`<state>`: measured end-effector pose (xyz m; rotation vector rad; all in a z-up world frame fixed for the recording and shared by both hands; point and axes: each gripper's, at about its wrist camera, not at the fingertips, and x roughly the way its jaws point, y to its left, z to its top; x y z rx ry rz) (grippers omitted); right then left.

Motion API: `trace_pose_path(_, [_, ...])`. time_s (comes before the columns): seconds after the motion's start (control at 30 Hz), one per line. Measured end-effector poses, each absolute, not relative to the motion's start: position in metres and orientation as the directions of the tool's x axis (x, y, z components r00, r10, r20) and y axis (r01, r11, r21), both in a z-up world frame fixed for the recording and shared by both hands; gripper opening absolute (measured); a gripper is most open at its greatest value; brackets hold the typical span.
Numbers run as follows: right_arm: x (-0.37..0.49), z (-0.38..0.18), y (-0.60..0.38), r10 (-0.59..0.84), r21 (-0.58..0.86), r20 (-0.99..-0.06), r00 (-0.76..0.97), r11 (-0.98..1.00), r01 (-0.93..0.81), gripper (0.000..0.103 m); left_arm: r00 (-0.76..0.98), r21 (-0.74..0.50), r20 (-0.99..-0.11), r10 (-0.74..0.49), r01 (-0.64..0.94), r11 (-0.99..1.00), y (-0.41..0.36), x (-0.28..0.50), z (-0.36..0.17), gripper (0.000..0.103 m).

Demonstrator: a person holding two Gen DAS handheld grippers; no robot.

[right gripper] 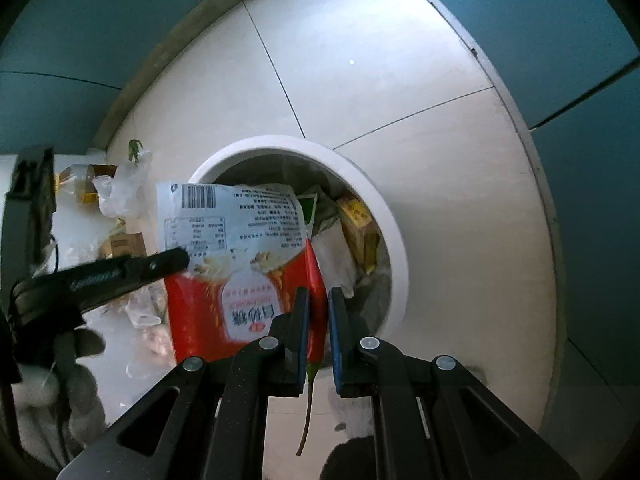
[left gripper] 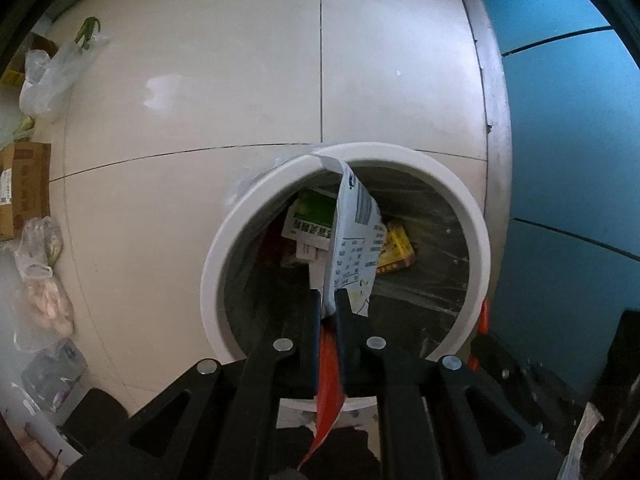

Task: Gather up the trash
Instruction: 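Open both tools above the bin to drop the sugar bag and chili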

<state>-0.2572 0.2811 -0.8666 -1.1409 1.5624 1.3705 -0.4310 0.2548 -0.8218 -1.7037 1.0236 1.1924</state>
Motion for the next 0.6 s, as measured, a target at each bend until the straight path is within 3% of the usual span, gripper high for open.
trace_pose_path(0.03, [-0.256,-0.869,0.283,-0.147,0.323,-0.935,-0.323,0.028,-0.946,0.01,0.222,-0.153,-0.961,-0.164,-0.924,-0.349,0.255,-0.432,-0.82,0.012])
trace_pose_path(0.07, [-0.258,-0.874,0.285,-0.151,0.326,-0.933,-0.327,0.031,-0.945,0.01,0.214,-0.15,-0.964,-0.157,-0.926,-0.345,0.255,-0.431,-0.818,0.027])
trace_pose_path(0.1, [-0.26,-0.878,0.287,-0.156,0.332,-0.93,-0.333,0.031,-0.943,0.01,0.203,-0.144,-0.968,-0.145,-0.929,-0.341,0.255,-0.432,-0.814,0.06])
trace_pose_path(0.17, [-0.263,-0.884,0.29,-0.164,0.332,-0.929,-0.331,0.026,-0.943,0.01,0.182,-0.134,-0.977,-0.112,-0.93,-0.342,0.252,-0.435,-0.805,0.096])
trace_pose_path(0.27, [-0.263,-0.884,0.291,-0.169,0.327,-0.93,-0.327,0.029,-0.945,0.019,0.152,-0.113,-0.984,-0.089,-0.932,-0.345,0.247,-0.439,-0.793,0.097])
trace_pose_path(0.33, [-0.262,-0.879,0.289,-0.161,0.317,-0.935,-0.317,0.029,-0.948,0.042,0.115,-0.082,-0.99,-0.077,-0.935,-0.344,0.24,-0.441,-0.781,0.097])
trace_pose_path(0.47, [-0.26,-0.858,0.281,-0.137,0.272,-0.953,-0.27,0.005,-0.962,0.055,0.029,-0.014,-0.999,-0.041,-0.946,-0.325,0.225,-0.438,-0.754,0.097])
trace_pose_path(0.6, [-0.256,-0.825,0.269,-0.102,0.216,-0.972,-0.212,-0.029,-0.976,0.085,-0.037,0.038,-0.999,-0.01,-0.953,-0.3,0.207,-0.432,-0.722,0.097])
